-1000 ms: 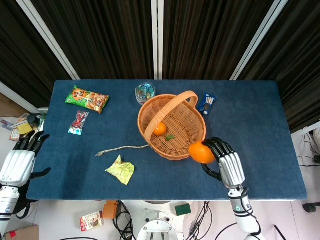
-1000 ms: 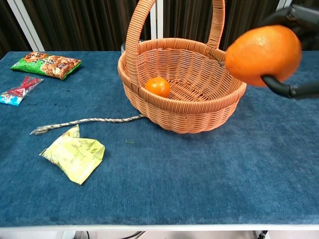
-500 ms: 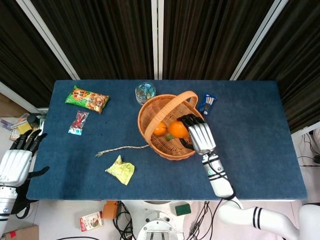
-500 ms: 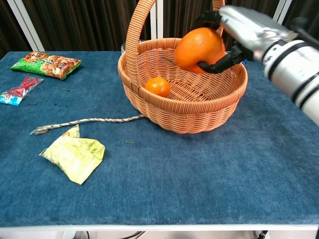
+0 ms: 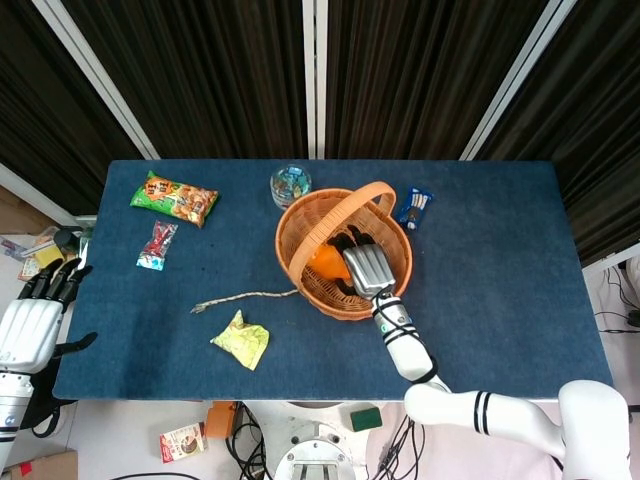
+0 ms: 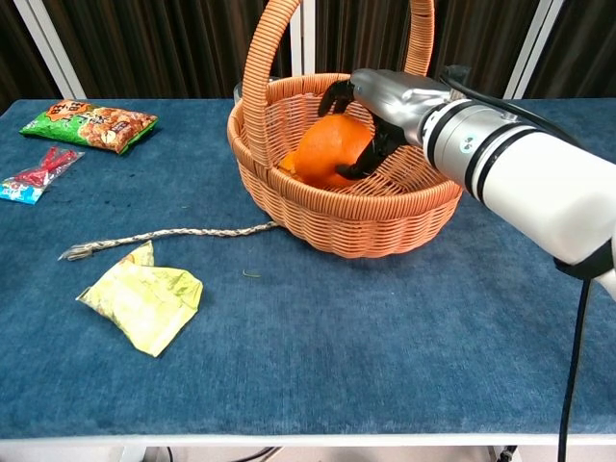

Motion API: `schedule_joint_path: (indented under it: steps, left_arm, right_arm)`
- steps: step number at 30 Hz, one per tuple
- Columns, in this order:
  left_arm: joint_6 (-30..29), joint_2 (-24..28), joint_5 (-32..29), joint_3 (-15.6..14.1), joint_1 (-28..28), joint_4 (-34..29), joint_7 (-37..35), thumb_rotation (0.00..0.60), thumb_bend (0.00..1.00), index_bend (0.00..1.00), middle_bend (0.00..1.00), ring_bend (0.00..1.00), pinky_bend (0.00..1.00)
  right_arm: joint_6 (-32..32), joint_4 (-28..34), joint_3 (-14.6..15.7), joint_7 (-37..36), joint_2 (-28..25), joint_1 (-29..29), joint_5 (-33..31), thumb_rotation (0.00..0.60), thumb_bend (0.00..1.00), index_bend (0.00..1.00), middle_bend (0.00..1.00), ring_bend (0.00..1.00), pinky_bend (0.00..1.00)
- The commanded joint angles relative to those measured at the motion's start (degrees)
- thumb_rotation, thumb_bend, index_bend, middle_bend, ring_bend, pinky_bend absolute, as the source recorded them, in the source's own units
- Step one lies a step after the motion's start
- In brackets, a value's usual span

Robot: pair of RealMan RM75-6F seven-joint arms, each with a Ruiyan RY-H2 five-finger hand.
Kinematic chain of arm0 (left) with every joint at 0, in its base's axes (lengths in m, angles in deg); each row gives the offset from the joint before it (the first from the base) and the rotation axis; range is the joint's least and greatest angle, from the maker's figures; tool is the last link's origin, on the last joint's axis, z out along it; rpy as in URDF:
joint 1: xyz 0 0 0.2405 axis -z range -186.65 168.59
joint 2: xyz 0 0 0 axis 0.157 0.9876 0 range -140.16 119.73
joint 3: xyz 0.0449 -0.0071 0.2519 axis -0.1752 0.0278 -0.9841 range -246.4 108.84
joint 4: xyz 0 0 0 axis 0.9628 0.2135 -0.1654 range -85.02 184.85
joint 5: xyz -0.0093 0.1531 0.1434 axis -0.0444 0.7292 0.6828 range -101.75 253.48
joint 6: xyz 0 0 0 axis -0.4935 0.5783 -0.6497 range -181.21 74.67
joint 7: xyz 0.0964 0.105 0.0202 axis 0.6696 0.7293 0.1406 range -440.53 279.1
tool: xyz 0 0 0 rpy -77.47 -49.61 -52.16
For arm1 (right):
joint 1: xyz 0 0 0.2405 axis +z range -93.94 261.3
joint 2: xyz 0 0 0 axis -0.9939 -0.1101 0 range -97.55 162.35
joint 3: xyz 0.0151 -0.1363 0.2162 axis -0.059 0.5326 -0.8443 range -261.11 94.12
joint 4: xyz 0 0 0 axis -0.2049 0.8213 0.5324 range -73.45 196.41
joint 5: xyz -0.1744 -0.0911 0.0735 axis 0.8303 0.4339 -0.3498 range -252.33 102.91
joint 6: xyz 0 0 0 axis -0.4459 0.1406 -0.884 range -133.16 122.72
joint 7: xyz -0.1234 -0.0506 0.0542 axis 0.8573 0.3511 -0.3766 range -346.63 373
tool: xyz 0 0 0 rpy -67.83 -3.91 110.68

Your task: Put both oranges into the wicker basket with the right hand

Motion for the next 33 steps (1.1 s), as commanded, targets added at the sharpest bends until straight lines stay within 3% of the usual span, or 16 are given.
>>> schedule_joint_path:
  steps: [1,8,14,17,21,24,29,33]
  left_arm:
    - [0.0,0.0,-0.1,0.1,0.0,0.0,0.0,0.6,0.0,0.14,0.08,0.03,0.18]
    - [-0.1,0.0,0.1,0.0,-0.1,-0.1,0.1,0.6,0.0,0.14,0.08,0.03,0.18]
    - [-0.2,0.0,0.3,0.0,-0.1,-0.1,0.1,0.6,0.0,0.14,0.08,0.03,0.18]
    - [-0.4,0.0,0.4,0.1,-0.1,-0.1,0.0,0.6,0.0,0.14,0.08,0.03,0.18]
    - [-1.1,-0.2,0.5,0.3,-0.3,-0.2,0.1,0.6,0.0,0.14,0.08,0.03,0.18]
    - [-1.8,-0.3,0.6,0.4,-0.6,-0.3,0.5,0.6,0.0,0.14,0.08,0.03,0.18]
    - [-2.4,-0.4,0.7,0.3,-0.9,-0.5,1.2,0.6,0.0,0.14,0.08,0.03,0.18]
    - [-2.8,-0.5,0.9,0.4,-1.2,-0.4,1.3,0.6,0.0,0.14,0.08,0.03,0.18]
  right_arm:
    - [-0.2,2.2,0.8,0.5,-1.8,0.7,-1.9,0.6,0.24,0.09,0.08,0.0,0.11]
    - [3.6,9.5,3.7,-2.6,-6.8,-1.6,1.5,0.6,0.23,0.06,0.05,0.0,0.08]
    - [11.6,21.3,10.7,-8.6,-17.1,-10.3,10.6,0.6,0.24,0.05,0.05,0.0,0.07]
    - [16.8,24.7,15.6,-14.9,-22.8,-16.2,18.6,0.6,0.25,0.05,0.06,0.0,0.07]
    - [27.1,19.7,22.3,-23.6,-26.6,-24.5,30.7,0.6,0.25,0.05,0.08,0.0,0.06]
    - [32.8,13.1,24.8,-25.8,-27.2,-28.9,34.1,0.6,0.27,0.04,0.05,0.0,0.02]
    - [34.6,7.9,26.0,-19.0,-27.8,-33.1,30.9,0.6,0.3,0.0,0.0,0.0,0.0]
    - [35.2,7.1,25.1,-20.3,-27.6,-35.3,28.4,0.6,0.3,0.0,0.0,0.0,0.0]
